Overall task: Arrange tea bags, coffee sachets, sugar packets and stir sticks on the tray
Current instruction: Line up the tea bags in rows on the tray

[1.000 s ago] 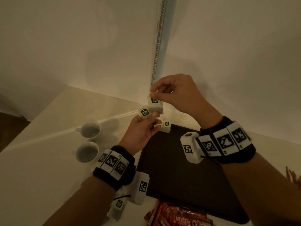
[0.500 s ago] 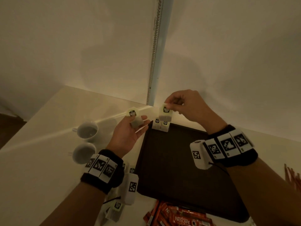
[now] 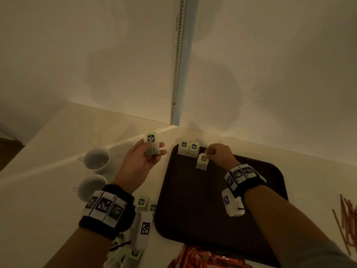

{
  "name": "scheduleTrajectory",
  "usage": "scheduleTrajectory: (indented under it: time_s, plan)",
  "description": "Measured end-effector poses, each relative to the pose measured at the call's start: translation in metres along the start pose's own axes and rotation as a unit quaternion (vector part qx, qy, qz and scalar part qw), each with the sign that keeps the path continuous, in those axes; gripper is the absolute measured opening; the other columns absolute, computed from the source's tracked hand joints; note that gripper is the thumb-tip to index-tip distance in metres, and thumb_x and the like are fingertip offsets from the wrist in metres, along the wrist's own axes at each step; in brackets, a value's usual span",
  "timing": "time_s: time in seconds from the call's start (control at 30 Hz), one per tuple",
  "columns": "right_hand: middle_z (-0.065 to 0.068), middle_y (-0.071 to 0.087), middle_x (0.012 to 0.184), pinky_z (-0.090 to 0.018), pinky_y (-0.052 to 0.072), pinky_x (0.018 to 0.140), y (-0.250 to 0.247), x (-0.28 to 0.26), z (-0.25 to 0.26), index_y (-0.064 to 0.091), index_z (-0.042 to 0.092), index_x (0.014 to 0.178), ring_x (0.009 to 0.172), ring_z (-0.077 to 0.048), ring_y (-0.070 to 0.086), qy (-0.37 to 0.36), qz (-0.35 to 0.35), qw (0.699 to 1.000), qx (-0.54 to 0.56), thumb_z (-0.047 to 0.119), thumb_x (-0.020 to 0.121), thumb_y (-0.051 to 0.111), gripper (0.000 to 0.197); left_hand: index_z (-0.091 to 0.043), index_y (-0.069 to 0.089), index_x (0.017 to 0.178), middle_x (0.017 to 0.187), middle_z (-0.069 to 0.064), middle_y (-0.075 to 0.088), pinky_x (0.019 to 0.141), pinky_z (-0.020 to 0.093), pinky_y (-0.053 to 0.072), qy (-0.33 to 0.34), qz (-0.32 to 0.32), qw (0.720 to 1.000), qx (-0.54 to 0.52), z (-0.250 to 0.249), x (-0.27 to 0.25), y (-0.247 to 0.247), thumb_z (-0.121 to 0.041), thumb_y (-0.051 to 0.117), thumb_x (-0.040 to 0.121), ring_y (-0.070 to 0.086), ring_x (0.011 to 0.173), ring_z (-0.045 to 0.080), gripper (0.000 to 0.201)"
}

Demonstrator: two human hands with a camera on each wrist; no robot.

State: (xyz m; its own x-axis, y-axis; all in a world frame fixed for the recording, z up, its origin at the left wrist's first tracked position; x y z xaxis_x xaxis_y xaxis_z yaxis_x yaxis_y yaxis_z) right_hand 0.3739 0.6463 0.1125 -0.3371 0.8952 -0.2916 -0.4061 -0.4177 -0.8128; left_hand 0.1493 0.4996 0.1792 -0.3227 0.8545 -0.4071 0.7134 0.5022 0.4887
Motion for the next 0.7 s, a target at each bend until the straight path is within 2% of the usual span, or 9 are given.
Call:
scheduleTrajectory:
  time_s: [0.13, 0.33, 0.43, 0.6, 0.7]
  plan:
    - [-0.009, 0.069, 0.101, -0.020, 0.041, 0.078, -0.001, 0.016, -0.002, 0.070, 0.005, 0.091, 0.092, -0.016, 0.061, 0.010, -0.049, 0.999, 0.005, 0.007, 0.082, 0.068, 0.009, -0.005, 0.054, 0.118, 0.098, 0.013, 0.067, 0.057, 0.020, 0.054, -0.016, -0.004, 0.999, -0.029, -0.001, 0.003, -0.001, -0.022, 0.040, 0.101, 0.068, 0.085, 0.024, 0.028]
    - [-0.010, 0.071, 0.097, -0.021, 0.044, 0.079, 0.003, 0.033, -0.007, 0.071, 0.005, 0.090, 0.094, -0.021, 0.065, 0.016, -0.063, 0.998, 0.012, 0.006, 0.082, 0.068, 0.009, 0.000, 0.049, 0.130, 0.098, 0.014, 0.068, 0.058, 0.020, 0.055, -0.032, -0.001, 0.998, -0.056, -0.001, 0.006, -0.003, -0.026, 0.040, 0.101, 0.071, 0.081, 0.022, 0.041]
    - [-0.010, 0.071, 0.097, -0.020, 0.043, 0.078, 0.006, 0.040, -0.009, 0.072, 0.005, 0.090, 0.094, -0.021, 0.065, 0.019, -0.071, 0.997, 0.013, 0.007, 0.082, 0.068, 0.009, 0.000, 0.048, 0.132, 0.099, 0.014, 0.068, 0.061, 0.021, 0.056, -0.035, 0.005, 0.998, -0.060, 0.000, 0.007, -0.004, -0.028, 0.039, 0.101, 0.072, 0.082, 0.022, 0.043]
    - [-0.011, 0.069, 0.101, -0.021, 0.040, 0.078, 0.007, 0.045, -0.011, 0.070, 0.005, 0.091, 0.097, -0.023, 0.062, 0.034, -0.081, 0.996, 0.005, 0.007, 0.083, 0.066, 0.009, -0.006, 0.050, 0.130, 0.102, 0.013, 0.070, 0.065, 0.023, 0.056, -0.030, 0.036, 0.998, -0.050, -0.001, 0.007, -0.001, -0.037, 0.032, 0.101, 0.070, 0.093, 0.026, 0.046]
    - [-0.009, 0.067, 0.101, -0.023, 0.044, 0.080, 0.000, 0.040, 0.001, 0.066, 0.008, 0.099, 0.091, -0.019, 0.060, 0.018, -0.101, 0.994, 0.038, 0.017, 0.085, 0.067, 0.016, -0.007, 0.053, 0.126, 0.100, 0.011, 0.072, 0.066, 0.023, 0.056, -0.029, 0.051, 0.997, -0.041, -0.003, 0.007, 0.003, -0.039, 0.030, 0.101, 0.070, 0.093, 0.024, 0.046]
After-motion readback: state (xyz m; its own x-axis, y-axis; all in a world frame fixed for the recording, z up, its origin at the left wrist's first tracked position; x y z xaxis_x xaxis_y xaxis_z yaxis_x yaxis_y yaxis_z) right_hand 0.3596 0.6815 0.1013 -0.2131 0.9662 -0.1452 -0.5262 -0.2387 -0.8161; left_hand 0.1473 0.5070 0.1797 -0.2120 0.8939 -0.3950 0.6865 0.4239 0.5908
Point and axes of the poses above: each hand's wrist, its own x-axis towards the middle knuckle, its own y-axis out of the palm, z = x × y, the point moved 1 cm from there along x, towards the middle knuckle
